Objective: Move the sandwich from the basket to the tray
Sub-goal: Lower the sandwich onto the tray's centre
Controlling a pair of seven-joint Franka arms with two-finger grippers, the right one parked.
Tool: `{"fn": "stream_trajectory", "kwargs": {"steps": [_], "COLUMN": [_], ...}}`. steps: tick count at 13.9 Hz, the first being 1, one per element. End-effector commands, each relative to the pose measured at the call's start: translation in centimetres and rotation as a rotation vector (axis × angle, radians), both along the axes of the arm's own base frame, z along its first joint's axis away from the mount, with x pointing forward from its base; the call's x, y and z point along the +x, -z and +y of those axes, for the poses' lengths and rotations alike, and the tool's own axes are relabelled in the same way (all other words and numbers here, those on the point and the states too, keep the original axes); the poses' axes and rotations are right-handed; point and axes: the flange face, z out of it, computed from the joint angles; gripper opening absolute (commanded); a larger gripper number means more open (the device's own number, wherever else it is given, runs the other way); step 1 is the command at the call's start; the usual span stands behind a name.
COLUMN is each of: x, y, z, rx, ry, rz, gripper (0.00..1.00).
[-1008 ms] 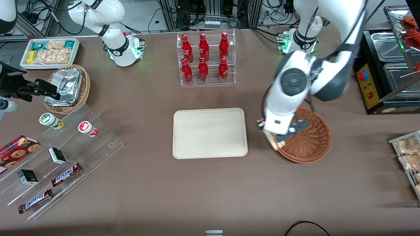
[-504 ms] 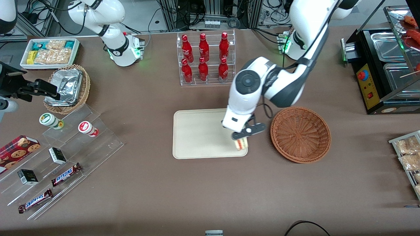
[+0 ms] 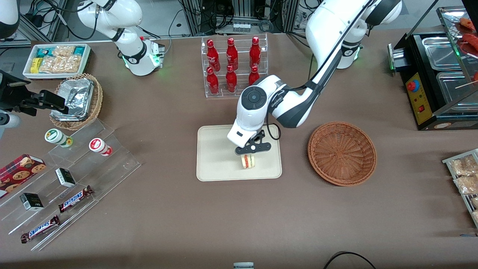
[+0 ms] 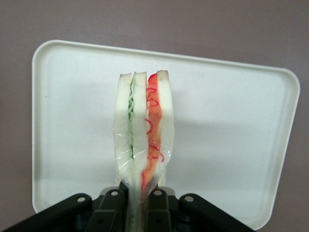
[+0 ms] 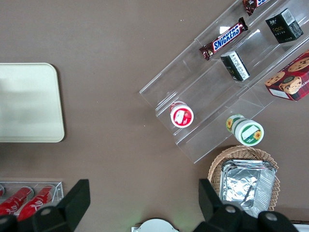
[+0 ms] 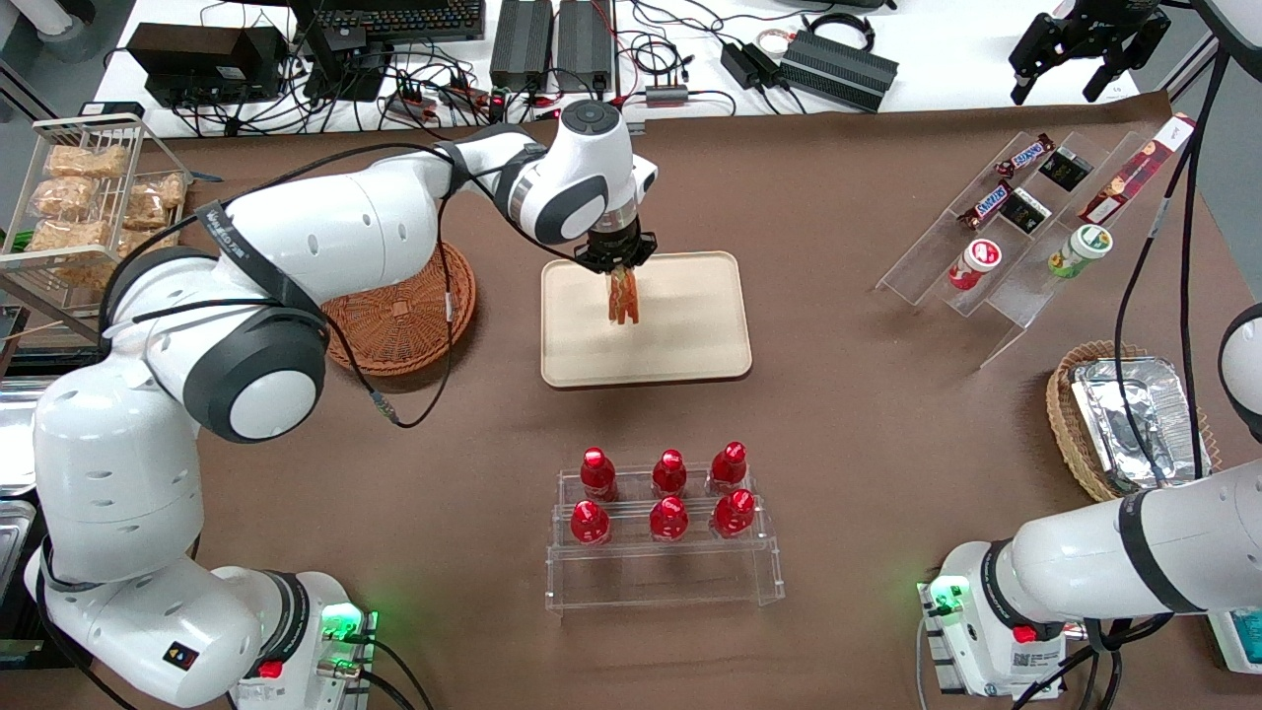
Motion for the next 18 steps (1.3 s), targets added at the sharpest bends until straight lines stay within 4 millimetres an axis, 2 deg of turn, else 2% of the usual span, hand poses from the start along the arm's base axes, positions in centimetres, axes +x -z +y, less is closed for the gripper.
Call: {"fn": "stream_trajectory", "kwargs": {"steps": [1, 5, 10, 11, 12, 13, 15, 17, 18], "x": [-0.3, -1.3, -2.0, -2.1, -2.0, -2.0, -1.7, -1.4, -1.2], "y": [1.8, 4.8, 6.6, 6.8, 6.9, 6.5, 5.6, 2.9, 0.9], "z": [-1.3, -2.7, -2.9, -2.9, -2.8, -2.9, -2.9, -2.5, -2.4], "rx": [-0.001, -0.028, -0.014, -0.012, -0.009, -0.011, -0.015, -0.018, -0.02], "ry": [0.043, 0.068, 0.078, 0.079, 0.08, 0.079, 0.069, 0.06, 0.054], "rz": [0.007, 0.002, 0.024, 0.026, 0.028, 0.024, 0.016, 0.001, -0.01], "gripper": [0.0, 0.0, 0.0, 0.27, 0.91, 1.0, 1.0, 1.0, 1.0]}}
